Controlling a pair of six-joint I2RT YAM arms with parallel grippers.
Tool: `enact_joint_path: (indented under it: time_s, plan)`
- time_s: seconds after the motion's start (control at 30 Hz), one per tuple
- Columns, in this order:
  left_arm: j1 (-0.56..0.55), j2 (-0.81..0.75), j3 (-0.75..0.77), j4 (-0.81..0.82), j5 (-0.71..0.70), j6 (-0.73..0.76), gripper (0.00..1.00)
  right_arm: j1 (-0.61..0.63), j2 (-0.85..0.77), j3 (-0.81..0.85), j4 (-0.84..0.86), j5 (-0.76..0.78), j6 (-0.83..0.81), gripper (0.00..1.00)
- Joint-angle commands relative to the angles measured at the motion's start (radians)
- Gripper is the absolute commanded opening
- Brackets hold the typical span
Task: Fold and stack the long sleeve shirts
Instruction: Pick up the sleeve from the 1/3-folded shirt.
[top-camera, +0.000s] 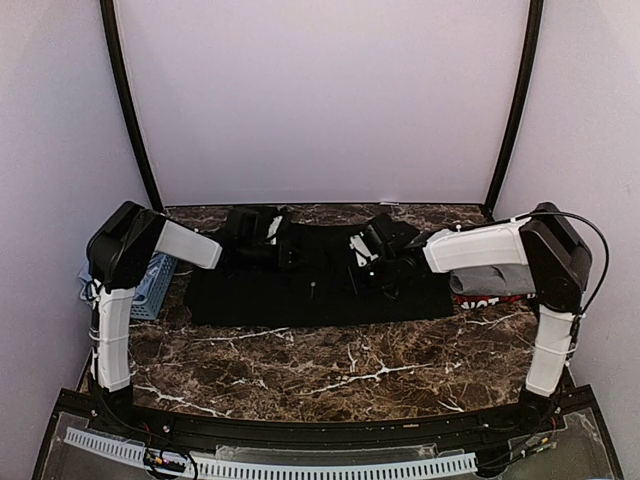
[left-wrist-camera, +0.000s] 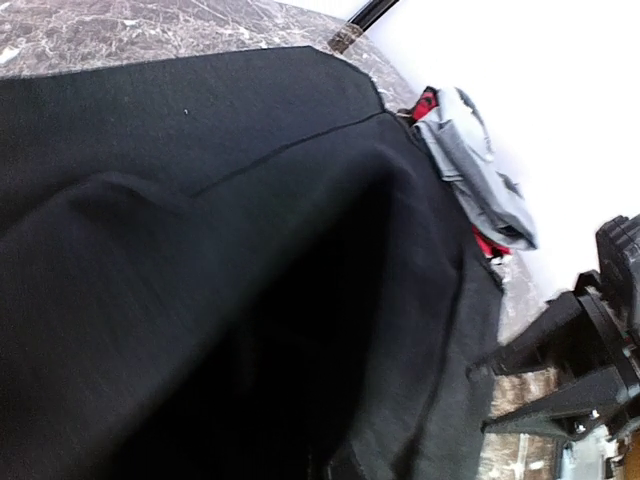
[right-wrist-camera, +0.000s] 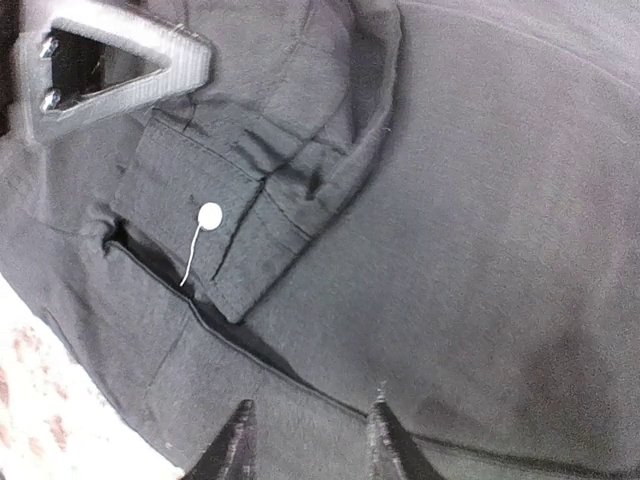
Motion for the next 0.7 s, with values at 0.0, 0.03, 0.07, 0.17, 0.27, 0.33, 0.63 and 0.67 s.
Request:
enact_joint_path:
  time_s: [0.0, 0.03, 0.07, 0.17, 0.27, 0.33, 0.63, 0.67]
  plan:
    - [-0.007, -0.161, -0.104, 0.198, 0.038, -0.251, 0.00, -0.014, -0.086, -0.055, 0.090, -0.044, 0.078, 0.43]
    - [-0.009, -0.190, -0.145, 0.236, 0.040, -0.290, 0.00, -0.014, -0.098, -0.066, 0.108, -0.056, 0.100, 0.48]
    - [-0.009, -0.204, -0.165, 0.315, 0.039, -0.367, 0.00, -0.014, -0.112, -0.079, 0.133, -0.070, 0.125, 0.51]
    - [-0.018, -0.260, -0.251, 0.497, 0.018, -0.511, 0.00, -0.016, -0.150, -0.132, 0.222, -0.126, 0.210, 0.59]
    - [-0.030, -0.296, -0.289, 0.568, -0.017, -0.606, 0.00, -0.016, -0.169, -0.155, 0.308, -0.170, 0.277, 0.64]
    - [-0.038, -0.321, -0.312, 0.598, -0.045, -0.638, 0.00, -0.016, -0.168, -0.153, 0.331, -0.183, 0.294, 0.66]
    - [-0.054, -0.399, -0.396, 0.739, -0.112, -0.780, 0.00, -0.017, -0.155, -0.202, 0.529, -0.287, 0.342, 0.72]
    - [-0.055, -0.402, -0.408, 0.751, -0.115, -0.806, 0.00, -0.018, -0.152, -0.208, 0.558, -0.290, 0.342, 0.73]
